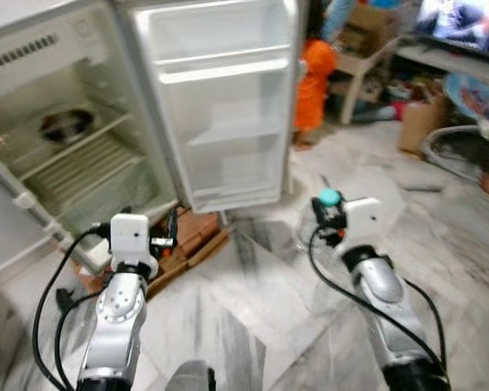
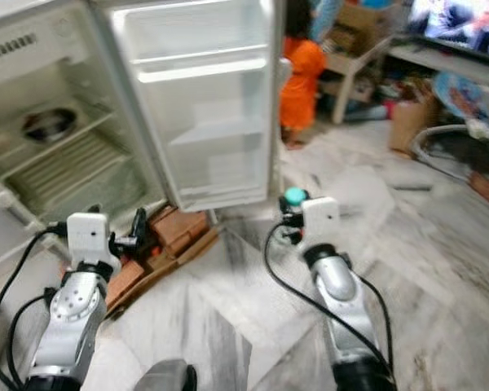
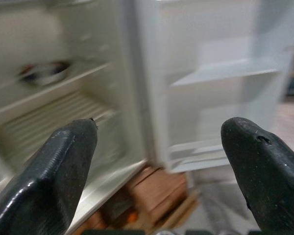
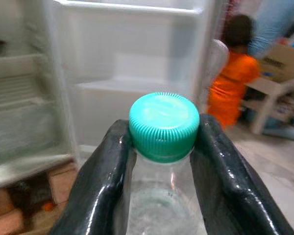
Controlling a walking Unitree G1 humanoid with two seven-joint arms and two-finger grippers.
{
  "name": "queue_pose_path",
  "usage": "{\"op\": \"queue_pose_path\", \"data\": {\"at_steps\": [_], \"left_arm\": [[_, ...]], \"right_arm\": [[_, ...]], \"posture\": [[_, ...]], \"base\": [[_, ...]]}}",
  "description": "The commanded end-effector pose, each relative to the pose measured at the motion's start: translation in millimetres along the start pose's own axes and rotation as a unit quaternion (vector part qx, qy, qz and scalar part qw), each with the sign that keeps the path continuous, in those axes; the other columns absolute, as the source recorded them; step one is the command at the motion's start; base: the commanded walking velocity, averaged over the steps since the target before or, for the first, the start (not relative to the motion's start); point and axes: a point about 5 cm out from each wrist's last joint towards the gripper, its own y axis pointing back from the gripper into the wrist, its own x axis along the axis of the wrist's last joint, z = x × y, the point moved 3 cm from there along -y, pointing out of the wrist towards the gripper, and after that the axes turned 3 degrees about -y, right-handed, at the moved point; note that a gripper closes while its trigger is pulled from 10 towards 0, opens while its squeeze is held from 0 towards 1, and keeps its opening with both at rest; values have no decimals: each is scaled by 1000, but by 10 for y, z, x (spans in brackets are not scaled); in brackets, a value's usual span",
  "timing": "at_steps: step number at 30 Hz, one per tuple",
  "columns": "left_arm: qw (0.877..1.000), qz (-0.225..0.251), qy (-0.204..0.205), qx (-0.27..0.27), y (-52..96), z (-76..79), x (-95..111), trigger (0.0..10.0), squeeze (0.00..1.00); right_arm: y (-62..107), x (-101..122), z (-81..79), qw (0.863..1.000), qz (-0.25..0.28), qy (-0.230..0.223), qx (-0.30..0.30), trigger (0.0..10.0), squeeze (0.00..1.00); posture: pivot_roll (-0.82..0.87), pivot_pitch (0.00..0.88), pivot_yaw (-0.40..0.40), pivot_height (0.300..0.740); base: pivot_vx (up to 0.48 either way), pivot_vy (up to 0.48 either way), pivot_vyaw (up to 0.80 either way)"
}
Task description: Restocking fridge
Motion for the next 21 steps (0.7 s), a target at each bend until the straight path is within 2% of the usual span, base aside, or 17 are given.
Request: {"op": "queue_pose_path", "data": {"at_steps": [1, 8, 10, 21], "left_arm": [[1000, -1, -2, -3, 2, -2, 15, 10000, 0], [1000, 2, -7, -12, 2, -8, 22, 10000, 0], [1000, 3, -10, -15, -1, -6, 26, 10000, 0], [1000, 8, -5, -25, -47, 39, 68, 10000, 0]], "right_arm": [[-20, 93, -40, 1000, 23, 0, 8, 10000, 0], [-39, 126, 45, 999, 30, -5, -18, 10000, 0], [-39, 130, 54, 999, 31, -4, -21, 10000, 0], [-50, 148, 46, 999, 36, -1, -19, 10000, 0]], "posture": [[-8, 49, -14, 740], [-9, 52, -9, 740], [-10, 51, -7, 740], [-12, 48, -6, 740]], "base": [[0, 0, 800], [0, 0, 61], [294, 0, 0], [351, 325, 0]]}}
